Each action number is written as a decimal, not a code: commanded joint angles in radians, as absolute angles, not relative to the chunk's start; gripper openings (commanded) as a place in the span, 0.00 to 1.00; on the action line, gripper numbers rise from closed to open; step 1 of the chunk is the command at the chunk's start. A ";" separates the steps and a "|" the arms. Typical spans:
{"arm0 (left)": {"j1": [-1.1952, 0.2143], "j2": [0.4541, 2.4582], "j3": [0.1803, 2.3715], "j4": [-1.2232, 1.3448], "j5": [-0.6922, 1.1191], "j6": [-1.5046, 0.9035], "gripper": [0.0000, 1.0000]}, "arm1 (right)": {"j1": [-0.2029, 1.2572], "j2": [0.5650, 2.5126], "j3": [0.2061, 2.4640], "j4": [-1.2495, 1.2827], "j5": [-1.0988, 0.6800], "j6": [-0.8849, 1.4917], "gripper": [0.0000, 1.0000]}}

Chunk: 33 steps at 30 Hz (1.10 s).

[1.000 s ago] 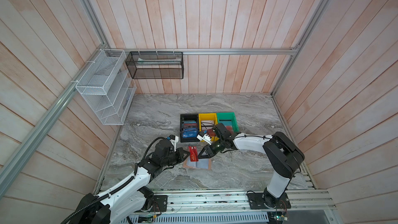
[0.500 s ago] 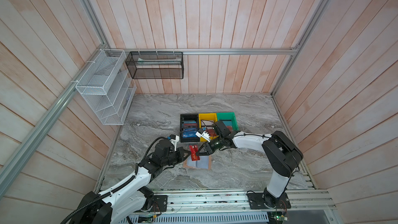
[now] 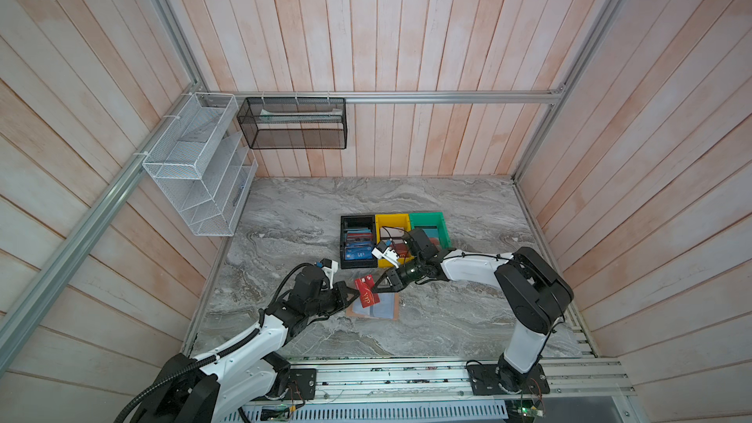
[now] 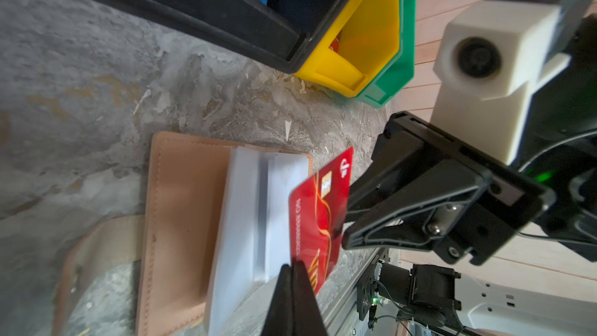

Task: Take the credit cards out of the card holder
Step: Place the credit card in the storage box.

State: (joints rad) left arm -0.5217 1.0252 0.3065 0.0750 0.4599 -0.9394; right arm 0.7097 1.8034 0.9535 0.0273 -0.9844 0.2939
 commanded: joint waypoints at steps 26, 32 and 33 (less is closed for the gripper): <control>-0.525 0.978 0.310 0.042 0.441 -0.918 0.04 | 0.609 1.754 1.356 -0.666 -0.819 -0.122 0.00; -0.525 1.042 0.335 0.054 0.455 -0.901 0.04 | 0.607 1.873 1.654 -0.981 -0.401 -0.297 0.00; -0.525 1.051 0.342 0.057 0.457 -0.899 0.04 | 0.606 1.905 1.707 -1.023 -0.342 -0.327 0.00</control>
State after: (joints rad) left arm -0.5228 1.0317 0.3058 0.0418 0.4530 -0.9264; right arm 0.6067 1.8221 1.6154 -0.7845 -0.5991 -0.1883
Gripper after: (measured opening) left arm 0.053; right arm 0.047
